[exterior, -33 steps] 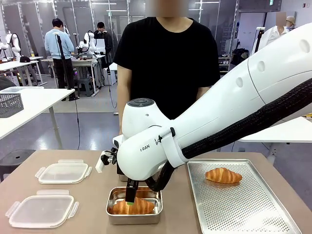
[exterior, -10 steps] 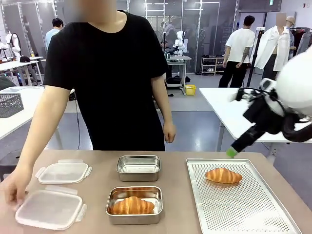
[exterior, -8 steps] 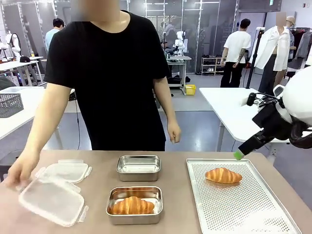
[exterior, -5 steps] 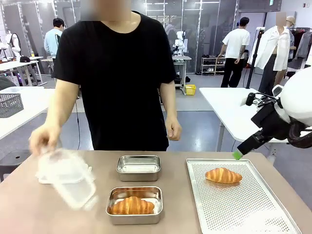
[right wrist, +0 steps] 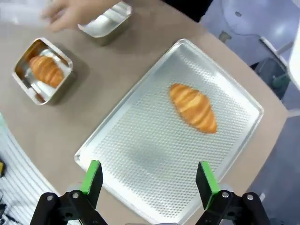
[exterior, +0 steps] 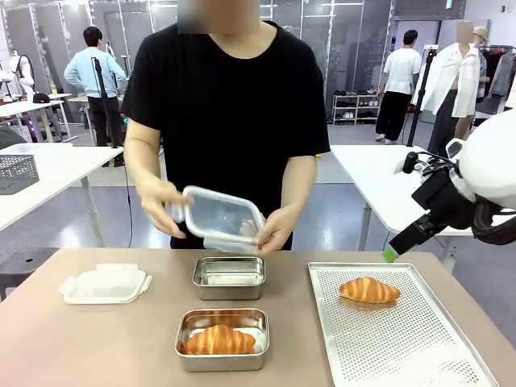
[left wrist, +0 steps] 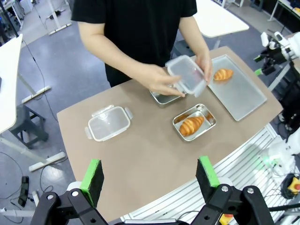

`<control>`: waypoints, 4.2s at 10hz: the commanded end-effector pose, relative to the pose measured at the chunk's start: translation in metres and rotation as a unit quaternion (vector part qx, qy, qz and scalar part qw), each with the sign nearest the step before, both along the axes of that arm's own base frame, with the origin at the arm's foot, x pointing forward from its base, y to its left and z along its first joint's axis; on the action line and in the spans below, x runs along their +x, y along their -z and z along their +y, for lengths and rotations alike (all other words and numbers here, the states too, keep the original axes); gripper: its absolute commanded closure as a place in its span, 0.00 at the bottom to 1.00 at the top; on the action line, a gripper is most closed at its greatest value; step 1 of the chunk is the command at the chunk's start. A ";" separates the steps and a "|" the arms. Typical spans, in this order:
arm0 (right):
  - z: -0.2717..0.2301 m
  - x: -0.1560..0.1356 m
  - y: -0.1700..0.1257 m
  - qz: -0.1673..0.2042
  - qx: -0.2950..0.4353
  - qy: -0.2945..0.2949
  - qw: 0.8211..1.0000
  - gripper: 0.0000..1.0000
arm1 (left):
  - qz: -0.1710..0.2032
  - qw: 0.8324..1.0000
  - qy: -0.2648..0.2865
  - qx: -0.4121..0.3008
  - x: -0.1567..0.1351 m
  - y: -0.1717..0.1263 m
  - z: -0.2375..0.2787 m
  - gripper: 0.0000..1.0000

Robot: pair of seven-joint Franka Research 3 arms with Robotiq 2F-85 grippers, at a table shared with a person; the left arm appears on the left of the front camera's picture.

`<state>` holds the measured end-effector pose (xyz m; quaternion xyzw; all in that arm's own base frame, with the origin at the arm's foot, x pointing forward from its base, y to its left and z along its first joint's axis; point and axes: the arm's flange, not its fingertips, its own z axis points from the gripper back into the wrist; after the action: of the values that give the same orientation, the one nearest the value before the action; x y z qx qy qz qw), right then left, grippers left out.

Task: Place the bread into the airtight container.
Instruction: Pick up a Butter Roll and place it into an empty Airtight Container.

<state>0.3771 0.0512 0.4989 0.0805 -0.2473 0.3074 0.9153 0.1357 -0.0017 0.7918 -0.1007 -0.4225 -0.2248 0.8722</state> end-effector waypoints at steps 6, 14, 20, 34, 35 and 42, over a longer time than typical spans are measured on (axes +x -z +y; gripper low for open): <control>0.013 0.121 0.013 0.060 -0.179 -0.091 0.978 0.00 | -0.004 1.000 0.002 -0.001 -0.002 -0.001 -0.002 0.00; -0.010 0.191 0.117 0.154 -0.203 -0.273 0.928 0.00 | -0.004 1.000 0.002 -0.001 -0.002 -0.001 -0.002 0.00; -0.011 0.195 0.157 0.134 -0.165 -0.343 0.915 0.00 | -0.004 1.000 0.002 -0.001 -0.002 -0.001 -0.002 0.00; -0.009 0.203 0.204 0.098 -0.135 -0.365 0.916 0.09 | -0.004 1.000 0.002 -0.001 -0.002 -0.001 -0.002 0.00; -0.008 0.203 0.204 0.097 -0.136 -0.365 0.916 0.22 | -0.004 1.000 0.002 -0.001 -0.002 -0.001 -0.002 0.00; -0.027 0.170 0.155 0.048 -0.086 -0.366 0.925 0.35 | -0.004 1.000 0.002 -0.001 -0.002 -0.001 -0.002 0.00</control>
<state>0.5712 0.0340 0.3306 0.0793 -0.0990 0.6266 0.7689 0.1358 -0.0017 0.7917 -0.1007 -0.4224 -0.2248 0.8723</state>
